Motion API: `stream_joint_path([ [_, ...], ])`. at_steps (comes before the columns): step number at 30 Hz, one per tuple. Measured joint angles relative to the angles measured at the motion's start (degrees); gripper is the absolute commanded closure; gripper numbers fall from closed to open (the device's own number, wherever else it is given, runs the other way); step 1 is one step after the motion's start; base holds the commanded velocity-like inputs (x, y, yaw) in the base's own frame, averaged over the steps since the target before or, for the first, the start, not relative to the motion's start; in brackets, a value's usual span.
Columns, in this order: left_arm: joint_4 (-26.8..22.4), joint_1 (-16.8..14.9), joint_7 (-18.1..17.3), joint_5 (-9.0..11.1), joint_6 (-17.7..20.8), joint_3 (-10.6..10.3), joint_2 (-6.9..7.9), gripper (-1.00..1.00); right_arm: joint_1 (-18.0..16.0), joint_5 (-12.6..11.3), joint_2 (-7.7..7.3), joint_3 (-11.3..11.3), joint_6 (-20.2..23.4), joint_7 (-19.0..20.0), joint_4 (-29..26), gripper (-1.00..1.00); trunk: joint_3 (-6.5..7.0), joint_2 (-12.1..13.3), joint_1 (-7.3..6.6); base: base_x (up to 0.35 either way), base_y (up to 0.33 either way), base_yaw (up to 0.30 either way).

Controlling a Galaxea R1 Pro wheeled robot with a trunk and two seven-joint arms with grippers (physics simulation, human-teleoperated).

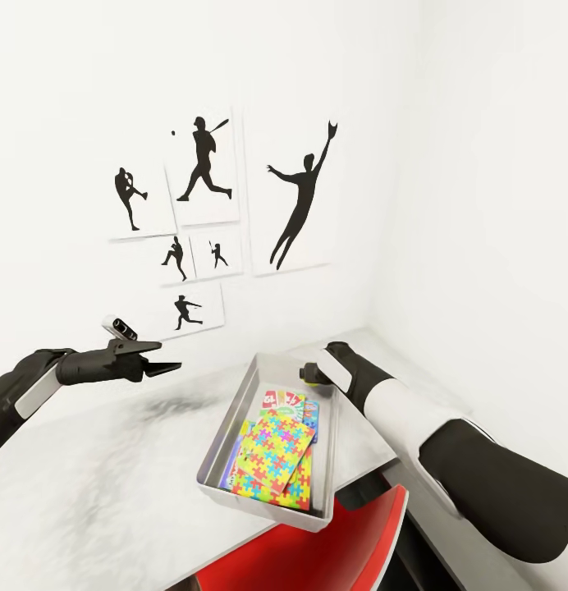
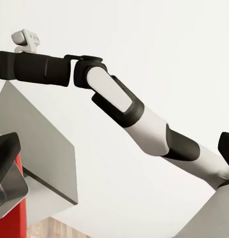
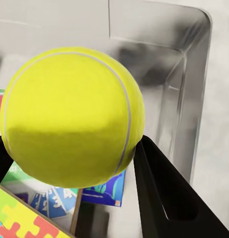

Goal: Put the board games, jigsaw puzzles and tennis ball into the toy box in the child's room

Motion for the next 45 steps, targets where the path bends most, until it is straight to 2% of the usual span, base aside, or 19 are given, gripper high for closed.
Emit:
stream_joint_path([
  [9, 0.0, 0.0, -0.1, -0.04, 0.0, 1.04, 0.03, -1.0, 0.01, 0.04, 0.0, 0.1, -0.02, 0.0, 0.01, 1.0, 0.0, 0.0, 0.0, 0.0, 0.0, 0.0],
  [39, 0.04, 0.0, -0.03, -0.15, 0.0, 1.11, 0.0, -1.0, -0.02, -0.03, 0.0, 0.03, -0.69, -0.28, 0.15, 1.0, 0.0, 0.0, 0.0, 0.0, 0.0, 0.0],
  [45, 0.04, 0.0, -0.03, -0.14, 0.0, 1.07, 0.0, -1.0, -0.02, 0.04, -0.9, -0.09, -0.72, -0.29, 0.15, 1.0, 0.0, 0.0, 0.0, 0.0, 0.0, 0.0],
])
